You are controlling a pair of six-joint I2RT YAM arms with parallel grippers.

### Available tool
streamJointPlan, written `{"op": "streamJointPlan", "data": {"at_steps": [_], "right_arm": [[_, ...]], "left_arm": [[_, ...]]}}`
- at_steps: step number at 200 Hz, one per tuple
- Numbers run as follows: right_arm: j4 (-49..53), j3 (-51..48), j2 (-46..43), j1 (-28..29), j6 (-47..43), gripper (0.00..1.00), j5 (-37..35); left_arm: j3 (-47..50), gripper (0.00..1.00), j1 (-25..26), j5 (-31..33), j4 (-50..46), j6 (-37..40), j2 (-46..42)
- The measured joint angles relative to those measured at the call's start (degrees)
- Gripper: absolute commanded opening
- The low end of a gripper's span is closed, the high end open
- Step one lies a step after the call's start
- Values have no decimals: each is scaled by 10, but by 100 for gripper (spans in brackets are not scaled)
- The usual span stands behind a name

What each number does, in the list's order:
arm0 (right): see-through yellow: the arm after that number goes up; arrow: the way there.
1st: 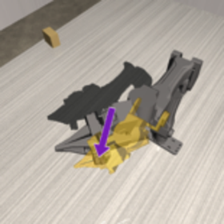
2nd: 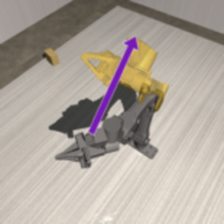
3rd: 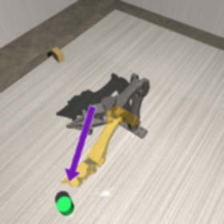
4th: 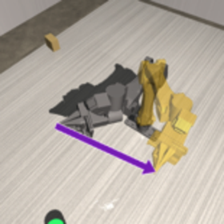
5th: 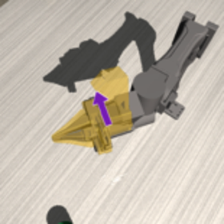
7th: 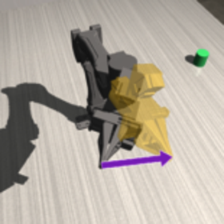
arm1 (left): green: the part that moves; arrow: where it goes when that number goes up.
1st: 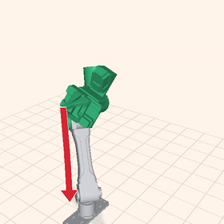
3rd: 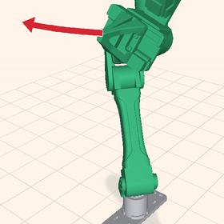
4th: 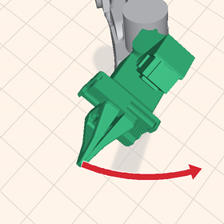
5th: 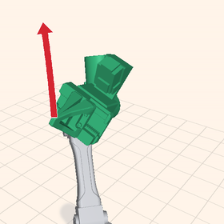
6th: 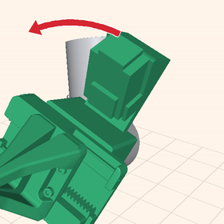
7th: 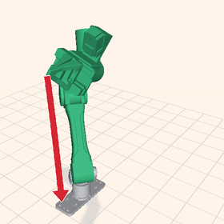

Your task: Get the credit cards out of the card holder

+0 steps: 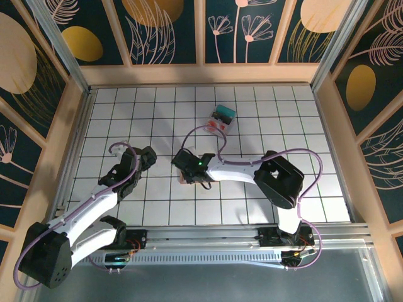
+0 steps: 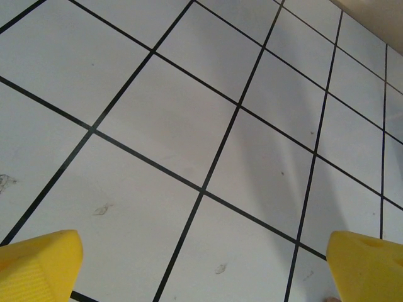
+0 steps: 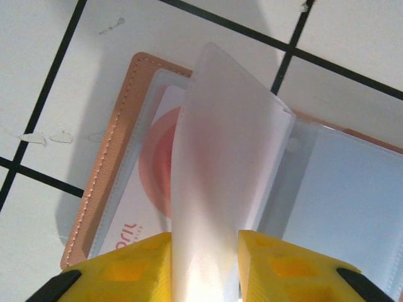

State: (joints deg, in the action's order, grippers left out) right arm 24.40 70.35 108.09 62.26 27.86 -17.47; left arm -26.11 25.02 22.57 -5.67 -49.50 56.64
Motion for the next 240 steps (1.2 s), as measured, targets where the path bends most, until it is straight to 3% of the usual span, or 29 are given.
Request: {"op": "streamJointPlan", "data": {"at_steps": [57,129,240], "right_arm": [[5,-11,-27,0,17,40,-36],[1,-68,-58,-24,36,33,-34],[-95,-148,-83,-123,-10,31,56]], "left_arm": [[-7,99,0,-3,0,7,0],[-20,99,4,-18,6,36,5],[-50,99,137,-7,52,40,98]]}}
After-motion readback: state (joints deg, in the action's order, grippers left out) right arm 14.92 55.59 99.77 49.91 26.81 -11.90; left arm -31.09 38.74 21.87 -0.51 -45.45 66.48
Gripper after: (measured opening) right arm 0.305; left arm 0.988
